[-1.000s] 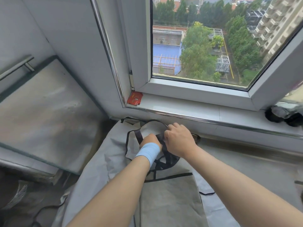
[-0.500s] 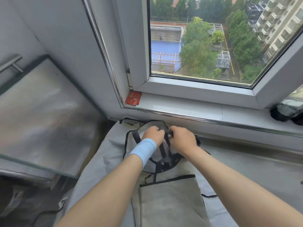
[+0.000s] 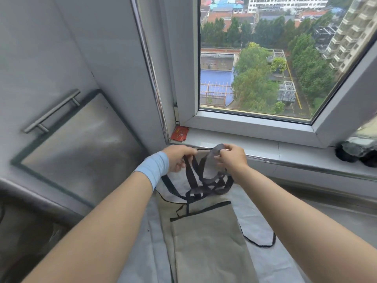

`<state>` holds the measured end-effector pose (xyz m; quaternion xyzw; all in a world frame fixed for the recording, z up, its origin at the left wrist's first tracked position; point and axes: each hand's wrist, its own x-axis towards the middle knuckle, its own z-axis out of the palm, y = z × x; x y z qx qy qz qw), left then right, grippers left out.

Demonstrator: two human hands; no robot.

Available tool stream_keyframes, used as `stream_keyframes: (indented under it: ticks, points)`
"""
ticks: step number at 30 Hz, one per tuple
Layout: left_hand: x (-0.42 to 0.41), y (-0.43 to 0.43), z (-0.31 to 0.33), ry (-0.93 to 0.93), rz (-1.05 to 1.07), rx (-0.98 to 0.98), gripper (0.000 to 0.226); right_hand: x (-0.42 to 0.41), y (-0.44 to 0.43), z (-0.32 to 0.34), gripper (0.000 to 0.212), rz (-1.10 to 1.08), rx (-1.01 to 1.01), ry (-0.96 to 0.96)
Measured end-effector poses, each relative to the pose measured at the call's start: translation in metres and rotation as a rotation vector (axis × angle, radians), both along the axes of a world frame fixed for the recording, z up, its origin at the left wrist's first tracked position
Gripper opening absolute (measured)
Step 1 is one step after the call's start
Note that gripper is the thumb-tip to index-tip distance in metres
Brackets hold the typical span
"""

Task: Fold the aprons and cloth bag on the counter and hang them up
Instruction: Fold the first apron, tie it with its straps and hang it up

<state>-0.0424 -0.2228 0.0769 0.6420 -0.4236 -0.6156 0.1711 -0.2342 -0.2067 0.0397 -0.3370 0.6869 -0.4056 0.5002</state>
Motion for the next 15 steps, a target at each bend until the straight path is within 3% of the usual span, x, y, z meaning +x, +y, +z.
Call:
stream_keyframes:
  ticks: [2, 3, 5, 8, 10, 13, 15]
  points:
    - [0.004, 0.003, -0.003, 0.226, 0.298, -0.134, 0.011, 0.000, 0.002, -0.008, 0.067, 0.080, 0.023, -0.020]
    - [0.007, 0.003, -0.004, 0.256, 0.394, -0.203, 0.007, 0.000, 0.005, -0.012, 0.070, 0.138, 0.032, 0.000]
    - [0.013, 0.009, -0.007, 0.138, 0.453, -0.286, 0.008, -0.003, 0.014, -0.022, 0.069, 0.255, 0.001, 0.225]
    - [0.023, 0.028, -0.019, -0.291, 0.218, -0.270, 0.013, -0.005, 0.032, -0.040, 0.056, 0.228, -0.061, 0.469]
    - [0.027, 0.044, -0.028, -0.483, 0.140, -0.258, 0.012, -0.006, 0.053, -0.053, 0.042, 0.226, -0.127, 0.696]
    - [0.025, 0.072, -0.045, -0.650, 0.120, -0.365, 0.008, -0.008, 0.096, -0.079, 0.017, 0.372, -0.337, 0.847]
    - [0.013, 0.100, -0.062, -0.625, -0.073, -0.396, 0.009, -0.009, 0.127, -0.091, 0.011, 0.646, -0.321, 0.823]
